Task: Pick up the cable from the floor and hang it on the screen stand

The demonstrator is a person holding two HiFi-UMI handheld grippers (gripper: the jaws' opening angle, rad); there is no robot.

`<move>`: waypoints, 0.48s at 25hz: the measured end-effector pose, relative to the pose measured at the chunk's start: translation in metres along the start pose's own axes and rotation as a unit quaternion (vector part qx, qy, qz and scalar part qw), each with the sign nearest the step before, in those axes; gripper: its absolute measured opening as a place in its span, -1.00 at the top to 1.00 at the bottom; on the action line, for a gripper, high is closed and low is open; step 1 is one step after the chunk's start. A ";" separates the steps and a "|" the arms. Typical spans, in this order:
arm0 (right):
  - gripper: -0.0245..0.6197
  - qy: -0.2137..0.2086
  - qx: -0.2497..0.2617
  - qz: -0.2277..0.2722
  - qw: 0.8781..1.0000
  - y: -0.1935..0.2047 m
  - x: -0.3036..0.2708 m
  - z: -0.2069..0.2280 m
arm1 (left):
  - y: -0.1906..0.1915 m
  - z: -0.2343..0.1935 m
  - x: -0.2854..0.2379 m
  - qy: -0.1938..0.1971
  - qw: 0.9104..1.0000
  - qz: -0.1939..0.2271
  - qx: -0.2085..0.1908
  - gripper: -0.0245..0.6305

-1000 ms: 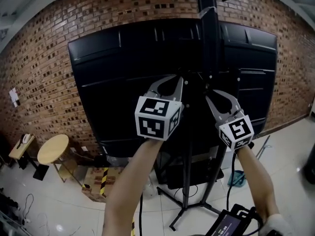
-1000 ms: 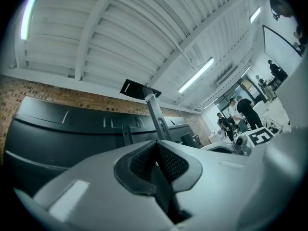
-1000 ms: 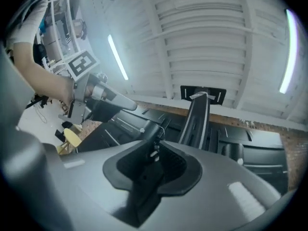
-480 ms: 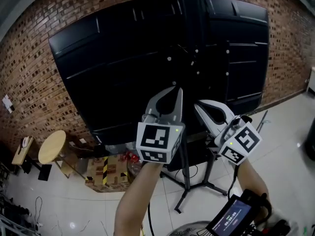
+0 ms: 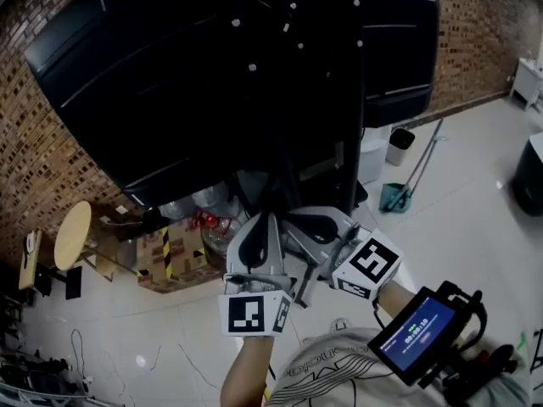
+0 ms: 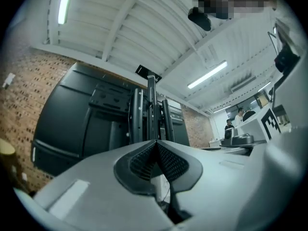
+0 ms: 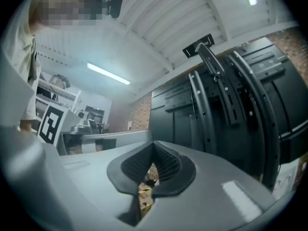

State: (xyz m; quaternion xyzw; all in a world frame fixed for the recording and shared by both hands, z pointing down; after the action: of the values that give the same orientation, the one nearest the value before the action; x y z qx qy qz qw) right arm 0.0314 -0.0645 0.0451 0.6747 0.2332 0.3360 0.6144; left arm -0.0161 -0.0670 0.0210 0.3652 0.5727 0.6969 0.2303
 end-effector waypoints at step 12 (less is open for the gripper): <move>0.92 -0.034 -0.111 -0.103 0.988 0.120 0.019 -0.086 | 0.141 0.015 0.117 -0.076 0.982 -0.150 0.088 0.89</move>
State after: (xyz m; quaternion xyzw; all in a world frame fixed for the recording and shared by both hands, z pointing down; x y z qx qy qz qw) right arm -0.0313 -0.0088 0.1680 0.5860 0.2419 0.2719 0.7240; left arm -0.0647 -0.0047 0.1869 0.3457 0.6612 0.5712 0.3420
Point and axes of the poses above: the fingertips, and each gripper's own axes: x backward along the fingers, z to its right, y out of its underside, the point moved 2 cm from there along x, backward along the fingers, and after that the axes turned 5 degrees about y, right-handed, at the moved point
